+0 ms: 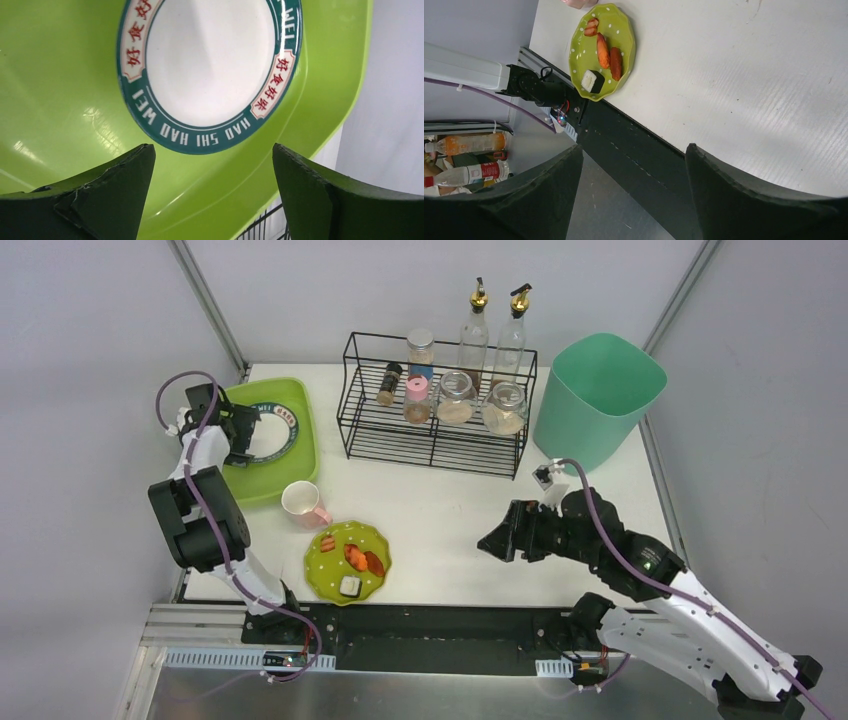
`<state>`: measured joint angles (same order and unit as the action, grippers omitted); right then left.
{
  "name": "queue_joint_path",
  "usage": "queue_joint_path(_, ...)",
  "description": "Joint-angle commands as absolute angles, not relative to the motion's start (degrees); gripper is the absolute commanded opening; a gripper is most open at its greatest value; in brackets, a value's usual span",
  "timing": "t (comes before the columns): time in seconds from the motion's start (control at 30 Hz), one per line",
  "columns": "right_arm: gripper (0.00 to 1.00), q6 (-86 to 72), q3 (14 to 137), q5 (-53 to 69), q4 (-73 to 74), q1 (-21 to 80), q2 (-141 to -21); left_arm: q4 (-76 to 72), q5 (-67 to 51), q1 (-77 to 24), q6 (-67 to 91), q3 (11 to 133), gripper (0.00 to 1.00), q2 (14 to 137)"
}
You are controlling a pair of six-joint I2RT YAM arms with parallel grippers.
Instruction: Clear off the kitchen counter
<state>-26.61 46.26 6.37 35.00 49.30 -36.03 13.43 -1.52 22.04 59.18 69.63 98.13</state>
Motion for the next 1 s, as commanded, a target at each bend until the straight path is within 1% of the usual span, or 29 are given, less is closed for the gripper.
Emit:
queue_joint_path(0.0,0.78,-27.81,47.23,8.26,34.83,49.50,-37.14,20.95,-3.48,21.40,54.81,72.50,0.90,92.15)
queue_joint_path(0.27,0.79,-30.79,44.70,14.29,27.56,49.73,-43.63,23.18,-8.66,21.34,51.97,68.65,0.88,82.48)
queue_joint_path(0.43,0.79,-33.05,43.00,13.97,20.46,51.56,-49.28,24.90,-16.10,21.36,48.16,68.24,0.87,78.37)
queue_joint_path(0.57,0.78,-34.53,43.54,11.40,16.18,55.03,-55.76,24.96,-21.93,20.55,47.66,65.89,0.86,75.29)
queue_joint_path(0.7,0.77,-35.32,45.30,7.97,12.66,58.59,-63.63,25.77,-24.53,16.92,44.14,65.01,0.86,72.50)
queue_joint_path(0.8,0.74,-36.86,46.42,6.42,9.80,59.86,-69.22,28.49,-27.11,12.70,40.07,65.47,0.86,71.72)
queue_joint_path(0.97,0.70,-40.25,47.89,5.64,4.30,60.45,-77.42,29.35,-27.37,8.90,38.09,61.07,0.86,66.15)
